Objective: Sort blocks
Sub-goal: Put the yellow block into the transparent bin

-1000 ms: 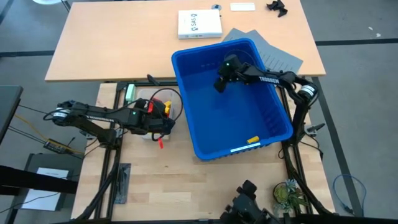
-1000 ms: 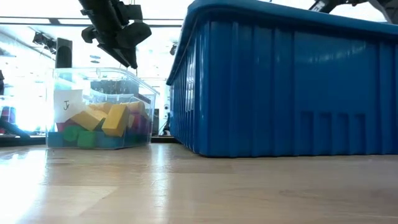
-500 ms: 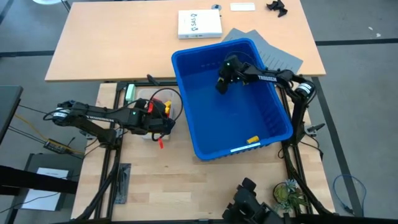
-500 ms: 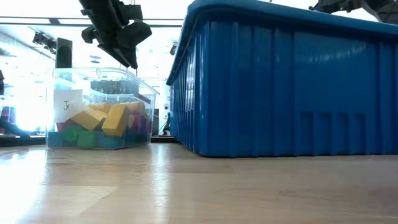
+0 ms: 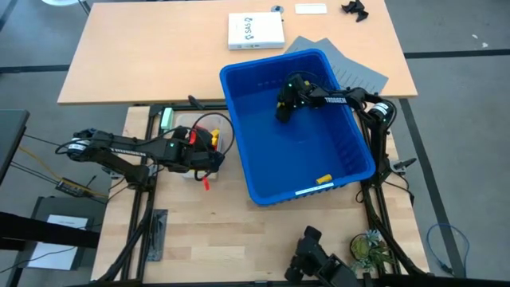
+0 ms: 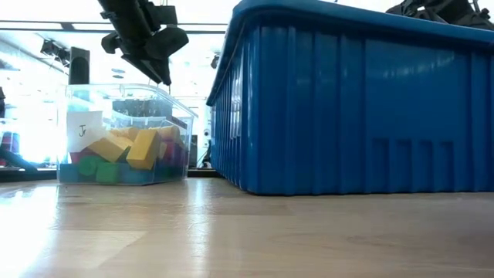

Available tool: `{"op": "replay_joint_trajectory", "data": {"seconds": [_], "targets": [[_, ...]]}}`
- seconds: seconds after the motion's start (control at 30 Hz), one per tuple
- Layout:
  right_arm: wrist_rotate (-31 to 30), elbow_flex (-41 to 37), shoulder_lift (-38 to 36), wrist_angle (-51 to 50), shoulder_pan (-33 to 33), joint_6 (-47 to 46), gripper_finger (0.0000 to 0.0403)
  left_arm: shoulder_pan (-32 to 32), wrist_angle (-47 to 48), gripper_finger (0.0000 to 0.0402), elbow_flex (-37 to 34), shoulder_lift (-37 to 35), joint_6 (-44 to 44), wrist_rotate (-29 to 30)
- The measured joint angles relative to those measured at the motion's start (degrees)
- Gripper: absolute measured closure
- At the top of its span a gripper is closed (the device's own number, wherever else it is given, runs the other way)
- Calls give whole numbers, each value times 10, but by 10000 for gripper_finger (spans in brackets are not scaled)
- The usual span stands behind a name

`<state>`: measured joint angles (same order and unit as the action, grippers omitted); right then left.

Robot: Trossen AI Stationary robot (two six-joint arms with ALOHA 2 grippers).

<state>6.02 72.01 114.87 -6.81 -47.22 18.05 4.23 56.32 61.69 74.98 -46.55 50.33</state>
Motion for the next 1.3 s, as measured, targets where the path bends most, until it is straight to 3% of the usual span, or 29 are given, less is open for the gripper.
{"op": "replay_joint_trajectory", "data": {"seconds": [0.17,0.33,0.5,0.6,0.67,0.8,1.0,1.3], "targets": [[16,-1,-25,-47,5,5,276,6,-46,249,0,0,69,-2],[83,0,-125,-117,32,0,276,28,-144,249,28,0,223,-5],[270,0,-248,-202,71,-29,276,46,-291,249,45,0,412,-19],[387,0,-306,-231,105,-68,276,49,-386,240,45,0,506,-95],[430,0,-337,-233,136,-95,276,49,-444,224,46,8,555,-150],[448,0,-370,-231,211,-134,276,57,-536,178,46,38,649,-219],[436,0,-369,-197,300,-186,276,81,-668,120,46,90,778,-239],[420,0,-348,-132,353,-242,276,93,-746,114,45,136,832,-240]]}}
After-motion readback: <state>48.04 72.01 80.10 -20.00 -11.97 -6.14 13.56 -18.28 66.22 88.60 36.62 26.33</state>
